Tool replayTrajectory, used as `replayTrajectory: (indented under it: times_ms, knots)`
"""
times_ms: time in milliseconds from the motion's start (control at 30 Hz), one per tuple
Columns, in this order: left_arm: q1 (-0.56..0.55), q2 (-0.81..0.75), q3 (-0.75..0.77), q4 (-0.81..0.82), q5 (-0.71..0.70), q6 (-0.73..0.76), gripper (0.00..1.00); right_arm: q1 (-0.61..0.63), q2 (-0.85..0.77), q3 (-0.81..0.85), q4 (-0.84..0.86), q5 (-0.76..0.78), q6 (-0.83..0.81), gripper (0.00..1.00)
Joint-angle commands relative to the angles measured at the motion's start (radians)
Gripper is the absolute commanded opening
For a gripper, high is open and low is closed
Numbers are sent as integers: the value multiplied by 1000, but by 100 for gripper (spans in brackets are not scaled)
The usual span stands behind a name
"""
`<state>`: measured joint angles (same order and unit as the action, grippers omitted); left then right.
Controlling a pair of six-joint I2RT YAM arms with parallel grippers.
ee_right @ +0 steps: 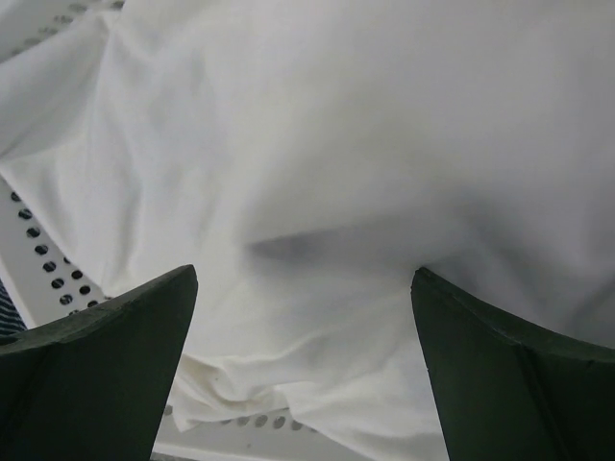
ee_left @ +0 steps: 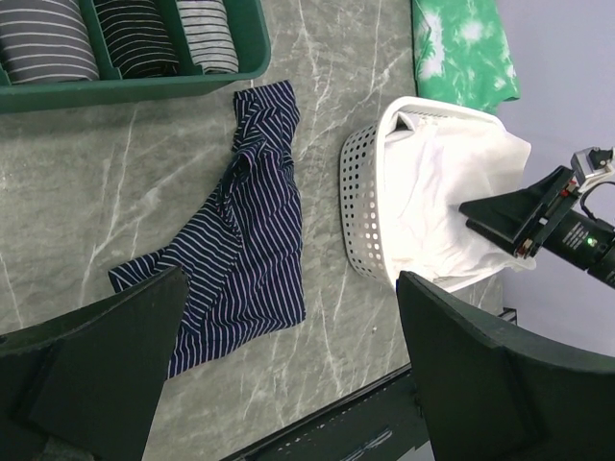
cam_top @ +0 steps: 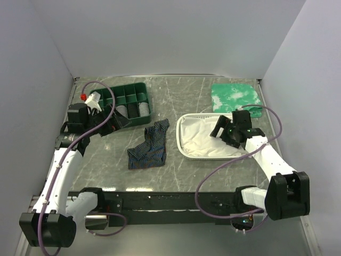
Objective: Roll the underwear
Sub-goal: Move the bin to the corner of the board.
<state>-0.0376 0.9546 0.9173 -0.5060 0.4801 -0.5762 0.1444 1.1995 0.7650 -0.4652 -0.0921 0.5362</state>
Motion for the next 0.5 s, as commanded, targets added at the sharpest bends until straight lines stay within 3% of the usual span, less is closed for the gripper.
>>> replayTrajectory:
  times_ms: [0, 167, 467]
  knots:
    - [4, 3, -8, 47, 23, 30, 96, -80, 15, 7, 22, -3, -51, 100]
    - [4, 26, -15, 64, 29, 44, 96, -140, 66, -3, -4, 52, -38, 100]
    - [4, 46, -26, 100, 83, 39, 96, -365, 22, -33, -49, 140, -10, 100]
